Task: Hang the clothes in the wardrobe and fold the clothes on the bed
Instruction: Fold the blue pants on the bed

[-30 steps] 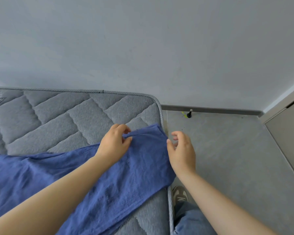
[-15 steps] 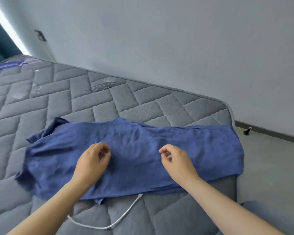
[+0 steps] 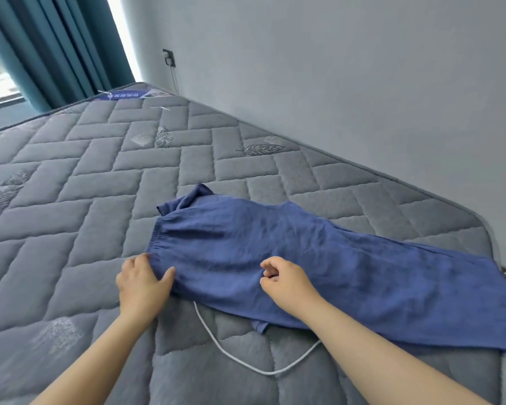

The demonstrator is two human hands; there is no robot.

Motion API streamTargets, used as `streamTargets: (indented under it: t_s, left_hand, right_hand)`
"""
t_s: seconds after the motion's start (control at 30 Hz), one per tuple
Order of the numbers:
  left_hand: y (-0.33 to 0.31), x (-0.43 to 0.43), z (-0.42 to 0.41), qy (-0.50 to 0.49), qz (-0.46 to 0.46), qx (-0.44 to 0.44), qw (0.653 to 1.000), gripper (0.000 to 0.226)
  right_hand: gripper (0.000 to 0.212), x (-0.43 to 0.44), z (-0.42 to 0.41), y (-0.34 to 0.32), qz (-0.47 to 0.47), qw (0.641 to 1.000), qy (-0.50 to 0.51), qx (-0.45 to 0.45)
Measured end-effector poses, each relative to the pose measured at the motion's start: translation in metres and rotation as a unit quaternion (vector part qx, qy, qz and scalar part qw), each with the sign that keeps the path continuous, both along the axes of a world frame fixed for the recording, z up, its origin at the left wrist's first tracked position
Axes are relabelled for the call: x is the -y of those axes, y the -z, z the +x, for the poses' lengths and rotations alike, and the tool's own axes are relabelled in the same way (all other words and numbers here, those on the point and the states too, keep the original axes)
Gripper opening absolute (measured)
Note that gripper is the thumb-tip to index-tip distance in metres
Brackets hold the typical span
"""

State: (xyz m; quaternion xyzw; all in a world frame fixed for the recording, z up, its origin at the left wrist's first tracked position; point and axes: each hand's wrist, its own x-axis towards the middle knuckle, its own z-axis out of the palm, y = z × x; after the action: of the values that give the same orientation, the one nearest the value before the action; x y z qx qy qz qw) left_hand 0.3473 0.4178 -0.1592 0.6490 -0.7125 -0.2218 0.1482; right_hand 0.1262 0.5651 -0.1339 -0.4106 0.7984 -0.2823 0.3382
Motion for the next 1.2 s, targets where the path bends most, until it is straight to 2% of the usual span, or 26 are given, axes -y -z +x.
streamTargets:
  t_s: [0.07, 0.17, 0.27, 0.3, 0.37, 0.5, 0.53, 0.63, 0.73, 0.8, 0.9, 1.0, 1.07, 1.13, 1.2]
  left_hand:
    - [0.004, 0.01, 0.004, -0.029, 0.01, -0.025, 0.999, 0.057]
    - [0.007, 0.029, 0.007, -0.063, 0.056, -0.108, 0.991, 0.054]
    - [0.0, 0.035, 0.002, -0.084, 0.153, -0.229, 0.958, 0.028]
    - [-0.002, 0.032, -0.001, -0.085, 0.162, -0.268, 0.946, 0.028]
    - [-0.007, 0.022, -0.006, -0.059, 0.118, -0.292, 0.947, 0.025]
    - [-0.018, -0.005, -0.012, 0.103, -0.002, -0.244, 0.964, 0.008]
    - [-0.019, -0.012, -0.015, 0.146, -0.029, -0.22, 0.964, 0.011]
    - [-0.017, -0.034, -0.028, 0.232, -0.089, -0.145, 0.958, 0.036]
    - [-0.008, -0.049, -0.04, 0.282, -0.091, -0.11, 0.949, 0.039]
    - [-0.002, -0.055, -0.044, 0.296, -0.088, -0.098, 0.946, 0.034]
    - [0.005, -0.061, -0.046, 0.292, -0.096, -0.101, 0.946, 0.029]
    - [0.005, -0.062, -0.047, 0.293, -0.1, -0.103, 0.945, 0.026]
    - [0.003, -0.064, -0.05, 0.297, -0.096, -0.103, 0.944, 0.026]
    - [-0.001, -0.067, -0.054, 0.295, -0.098, -0.109, 0.944, 0.029]
    - [-0.009, -0.072, -0.063, 0.294, -0.102, -0.12, 0.943, 0.03]
  right_hand:
    - [0.039, 0.007, 0.004, 0.003, 0.025, 1.0, -0.016, -0.008]
    - [0.046, 0.014, 0.008, 0.01, 0.068, 0.996, -0.048, -0.043]
    - [0.043, 0.019, 0.005, 0.01, 0.076, 0.995, -0.043, -0.046]
    - [0.041, 0.022, 0.003, 0.008, 0.073, 0.996, -0.035, -0.031]
    - [0.036, 0.029, -0.003, 0.0, 0.06, 0.998, -0.017, 0.002]
    - [0.017, 0.054, -0.013, -0.027, 0.002, 0.999, 0.019, 0.033]
    - [0.012, 0.061, -0.015, -0.035, -0.01, 0.998, 0.032, 0.062]
    - [0.016, 0.081, -0.018, -0.055, -0.015, 0.988, 0.058, 0.145]
    - [0.028, 0.095, -0.015, -0.058, 0.012, 0.992, 0.032, 0.123]
    - [0.038, 0.102, -0.008, -0.051, 0.039, 0.997, -0.014, 0.068]
    - [0.033, 0.109, 0.0, -0.037, 0.079, 0.991, -0.093, -0.059]
    - [0.03, 0.112, -0.001, -0.027, 0.069, 0.984, -0.07, -0.152]
    - [0.024, 0.112, -0.005, -0.026, 0.057, 0.986, -0.067, -0.139]
    - [0.036, 0.112, -0.013, -0.028, 0.045, 0.994, -0.055, -0.086]
    - [0.037, 0.106, -0.027, -0.035, 0.021, 0.999, -0.026, -0.032]
